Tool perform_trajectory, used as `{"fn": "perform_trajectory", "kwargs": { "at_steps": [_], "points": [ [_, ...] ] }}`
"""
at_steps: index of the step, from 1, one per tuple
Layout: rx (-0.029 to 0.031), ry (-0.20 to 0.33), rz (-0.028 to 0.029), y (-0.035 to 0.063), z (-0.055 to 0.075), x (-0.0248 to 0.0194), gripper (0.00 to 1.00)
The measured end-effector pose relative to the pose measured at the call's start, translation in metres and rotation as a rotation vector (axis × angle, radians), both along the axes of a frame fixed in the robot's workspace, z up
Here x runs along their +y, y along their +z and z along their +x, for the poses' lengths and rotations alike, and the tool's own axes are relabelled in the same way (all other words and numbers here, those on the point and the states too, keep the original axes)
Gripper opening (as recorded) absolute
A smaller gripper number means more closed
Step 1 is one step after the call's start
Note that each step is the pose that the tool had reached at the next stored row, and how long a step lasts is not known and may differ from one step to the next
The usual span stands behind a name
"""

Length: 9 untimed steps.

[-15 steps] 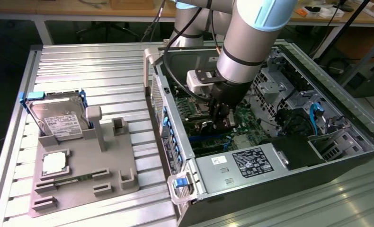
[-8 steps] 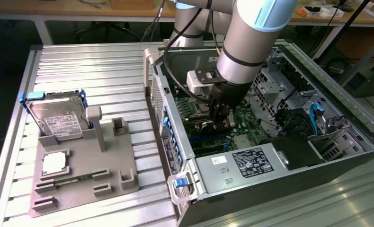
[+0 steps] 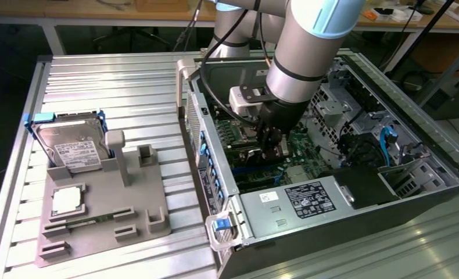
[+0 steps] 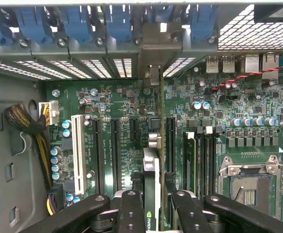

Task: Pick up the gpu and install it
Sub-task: 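Insert the gpu into the slot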

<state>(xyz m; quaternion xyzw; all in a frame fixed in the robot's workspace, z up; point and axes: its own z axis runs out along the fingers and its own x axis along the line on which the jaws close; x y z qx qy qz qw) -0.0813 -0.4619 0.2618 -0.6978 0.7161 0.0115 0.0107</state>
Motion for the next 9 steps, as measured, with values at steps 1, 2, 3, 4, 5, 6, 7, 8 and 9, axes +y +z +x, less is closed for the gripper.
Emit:
{"fn": "perform_trajectory", "kwargs": {
  "at_steps": [1,2,3,4,5,6,7,8,9],
  "points": [
    [-0.0002,0.000,-0.0006,0.0000,0.0000,0.0000,0.27],
    [-0.0001,0.000,-0.0009,0.0000,0.0000,-0.0004,0.27],
    [-0.0001,0.000,-0.0010,-0.0002,0.0000,-0.0009,0.27],
    [-0.0002,0.000,-0.0008,-0.0014,0.0000,-0.0009,0.27],
    [0.0002,0.000,-0.0015,-0.0028,-0.0001,-0.0009,0.27],
    [0.0000,0.000,-0.0014,-0.0043,-0.0002,-0.0009,0.27],
    [-0.0002,0.000,-0.0007,-0.0044,-0.0003,-0.0009,0.27],
    [0.0002,0.000,-0.0007,-0.0008,-0.0004,-0.0008,0.27],
    [0.0003,0.000,-0.0012,-0.0007,-0.0006,-0.0009,0.27]
  ]
}}
